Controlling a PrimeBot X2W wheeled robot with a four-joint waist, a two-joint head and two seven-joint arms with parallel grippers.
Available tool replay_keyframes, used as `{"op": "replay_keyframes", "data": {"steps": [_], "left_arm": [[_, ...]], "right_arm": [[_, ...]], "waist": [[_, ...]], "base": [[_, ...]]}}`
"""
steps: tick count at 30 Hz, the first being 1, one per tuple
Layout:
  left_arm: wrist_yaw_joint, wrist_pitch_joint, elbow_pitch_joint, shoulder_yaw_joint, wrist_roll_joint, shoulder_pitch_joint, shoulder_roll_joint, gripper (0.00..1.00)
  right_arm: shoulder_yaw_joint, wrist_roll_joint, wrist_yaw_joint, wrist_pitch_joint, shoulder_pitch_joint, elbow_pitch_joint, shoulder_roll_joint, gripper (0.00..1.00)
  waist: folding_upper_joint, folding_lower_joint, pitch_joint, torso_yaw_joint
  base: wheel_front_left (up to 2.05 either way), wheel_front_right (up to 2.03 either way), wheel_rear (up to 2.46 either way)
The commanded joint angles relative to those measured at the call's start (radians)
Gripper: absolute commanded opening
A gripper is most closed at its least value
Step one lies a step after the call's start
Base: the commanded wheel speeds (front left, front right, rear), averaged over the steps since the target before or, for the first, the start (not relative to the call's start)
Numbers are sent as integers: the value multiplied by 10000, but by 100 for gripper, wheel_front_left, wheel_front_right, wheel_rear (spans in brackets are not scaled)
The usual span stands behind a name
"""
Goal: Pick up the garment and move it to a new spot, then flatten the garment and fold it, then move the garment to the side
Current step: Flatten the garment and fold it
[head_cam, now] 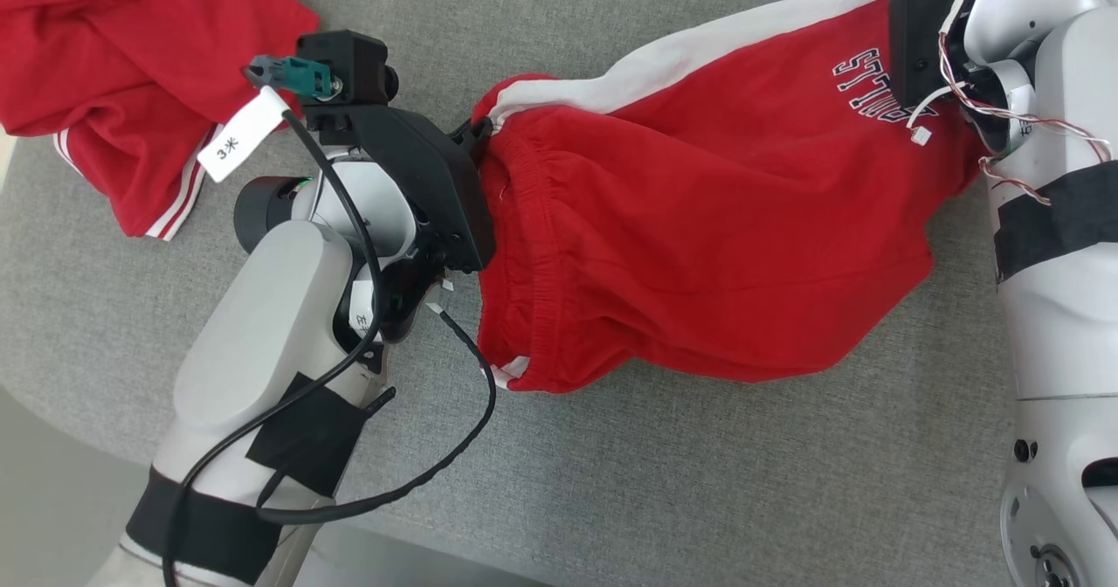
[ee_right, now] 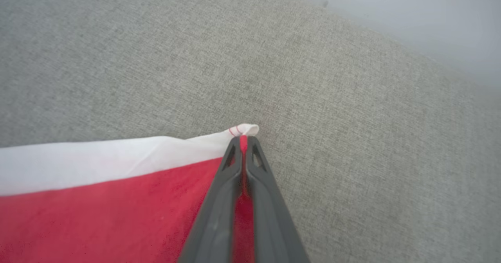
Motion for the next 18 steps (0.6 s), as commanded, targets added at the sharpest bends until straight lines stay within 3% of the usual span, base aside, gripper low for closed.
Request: {"op": "replay_keyframes", "data": {"steps": [1, 10, 18], "left_arm": [[5, -111, 120, -16, -24, 12, 42, 0], [36, -1953, -8, 497, 133, -418, 70, 0], [96, -3549, 443, 799, 321, -1255, 88, 0]], "right_arm": [[-56, -57, -5, -214, -96, 53, -70, 0], [-479, 189, -5, -1849, -523, 117, -61, 0], [-213, 931, -5, -3637, -848, 517, -56, 0]], "waist": [[0, 0, -38, -31], [0, 0, -453, -433], [0, 0, -1017, -1272]], "base": [[0, 0, 0], [0, 0, 0], [0, 0, 0]]}}
